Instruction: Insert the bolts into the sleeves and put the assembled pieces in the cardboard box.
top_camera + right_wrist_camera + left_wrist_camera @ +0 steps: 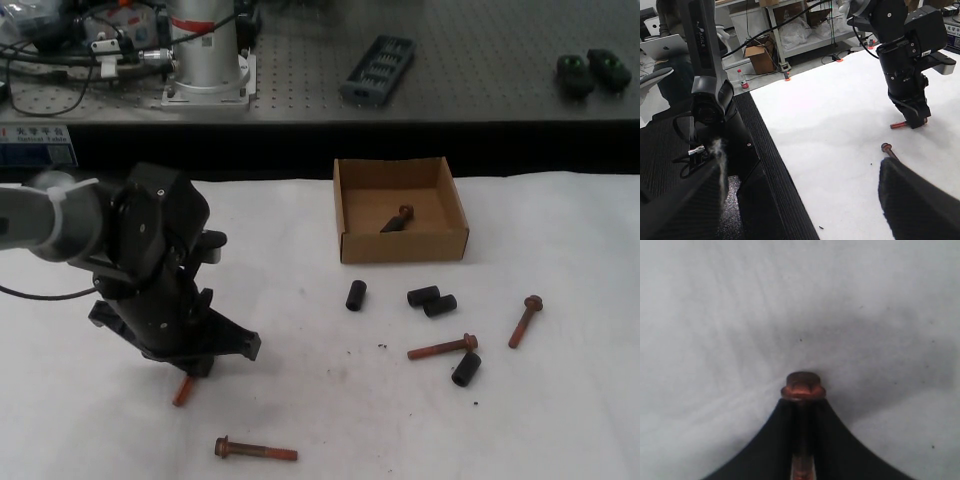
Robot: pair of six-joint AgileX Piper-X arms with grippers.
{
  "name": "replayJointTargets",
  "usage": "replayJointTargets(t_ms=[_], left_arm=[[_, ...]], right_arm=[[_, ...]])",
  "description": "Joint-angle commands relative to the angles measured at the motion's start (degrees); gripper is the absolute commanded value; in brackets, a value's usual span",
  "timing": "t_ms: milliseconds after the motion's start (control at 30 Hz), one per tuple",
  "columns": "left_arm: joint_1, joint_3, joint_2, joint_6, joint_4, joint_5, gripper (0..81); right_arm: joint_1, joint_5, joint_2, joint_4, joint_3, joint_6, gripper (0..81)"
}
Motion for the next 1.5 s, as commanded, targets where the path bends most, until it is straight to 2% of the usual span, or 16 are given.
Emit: replayJointTargets(t_ms=[0, 267, 500, 733, 900, 1067, 1233, 1333, 1467], left_arm=[[-0.08, 0.5, 1.93, 2.96, 1.52, -0.02, 0.6], [-0.19, 0.41, -2.6, 4.22, 0.24, 1.94, 0.6], [-1.01, 0.53, -13.62, 2.33, -1.91, 8.97, 0.6], [-6.39, 1.07, -26.5, 1.59, -2.07, 8.29, 0.6], [-11.0, 4.07, -36.63, 1.33, -2.53, 2.87, 0.6], [-14.67, 10.21, -48.62, -1.06, -5.45, -0.2, 0.6], [-15.92, 16.02, -59.46, -4.08, -6.0, -0.37, 0.6], [-15.88, 19.44, -64.31, -5.77, -5.88, -0.37, 0.6], [-16.34, 24.13, -69.61, -6.91, -5.88, -0.21, 0.6]], right_arm=[[-0.28, 0.04, -0.42, -0.14, -0.08, -0.08, 59.8], [-0.28, 0.5, -0.42, -0.14, 0.03, -0.22, 59.8], [-0.28, 12.98, -0.26, -0.14, 1.22, 2.57, 59.8], [-0.28, 23.04, -0.26, -1.46, 1.21, 7.38, 59.8], [-0.28, 29.04, 1.11, -2.78, 1.09, 7.71, 58.7], [-0.28, 33.23, 9.8, -5.9, 0.45, 7.42, 49.1], [-1.11, 38.4, 23.75, -5.6, -6.12, 7.43, 49.6], [-3.85, 38.63, 33.31, -4.29, -11.66, 7.59, 49.5], [-10.63, 38.2, 45.16, -2.9, -17.96, 9.63, 49.2]])
